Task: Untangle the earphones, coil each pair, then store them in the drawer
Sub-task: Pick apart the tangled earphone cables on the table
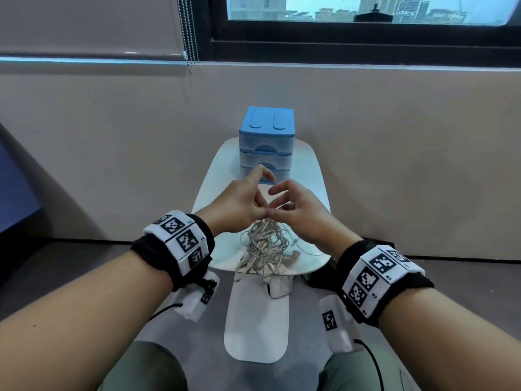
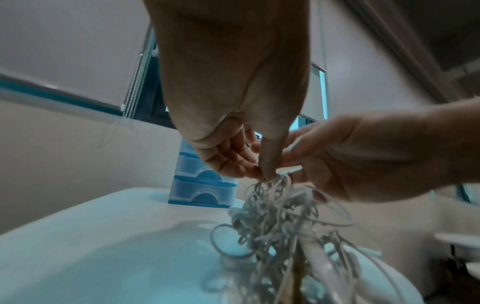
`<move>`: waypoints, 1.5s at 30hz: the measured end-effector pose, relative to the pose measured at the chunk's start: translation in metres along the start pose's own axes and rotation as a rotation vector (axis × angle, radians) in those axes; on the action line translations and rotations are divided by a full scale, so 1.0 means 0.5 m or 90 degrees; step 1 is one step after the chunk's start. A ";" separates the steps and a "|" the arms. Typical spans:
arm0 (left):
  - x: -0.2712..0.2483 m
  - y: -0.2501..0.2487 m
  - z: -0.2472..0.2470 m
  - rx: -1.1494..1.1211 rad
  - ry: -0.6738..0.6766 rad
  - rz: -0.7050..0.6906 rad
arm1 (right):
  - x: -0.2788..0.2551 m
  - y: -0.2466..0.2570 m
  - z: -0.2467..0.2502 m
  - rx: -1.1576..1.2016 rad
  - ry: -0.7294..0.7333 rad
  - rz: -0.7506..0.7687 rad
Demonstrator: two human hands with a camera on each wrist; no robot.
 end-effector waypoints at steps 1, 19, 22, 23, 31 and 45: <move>-0.001 0.005 0.007 -0.025 -0.005 0.016 | 0.001 -0.006 0.001 -0.024 -0.003 0.004; -0.056 0.052 -0.046 0.008 0.019 0.064 | 0.023 0.079 0.034 -0.032 -0.145 -0.007; -0.048 0.047 -0.054 0.066 -0.004 0.010 | 0.015 0.119 0.049 -0.090 -0.195 0.037; -0.045 0.045 -0.055 0.078 -0.007 -0.004 | 0.015 0.131 0.054 -0.118 -0.215 0.062; -0.027 0.047 -0.045 0.193 -0.037 -0.031 | 0.011 0.161 0.104 -0.223 -0.279 0.070; -0.037 0.041 0.000 0.187 -0.029 0.084 | -0.007 0.130 0.136 -0.250 -0.109 -0.139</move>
Point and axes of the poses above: each hand's wrist, its own x-axis towards the middle knuckle, its own z-axis out of the back of the hand, y = z × x, the point moved 5 cm from there along x, towards the middle knuckle, and after that the axes turned 9 degrees about -y, right-handed, at the moved point
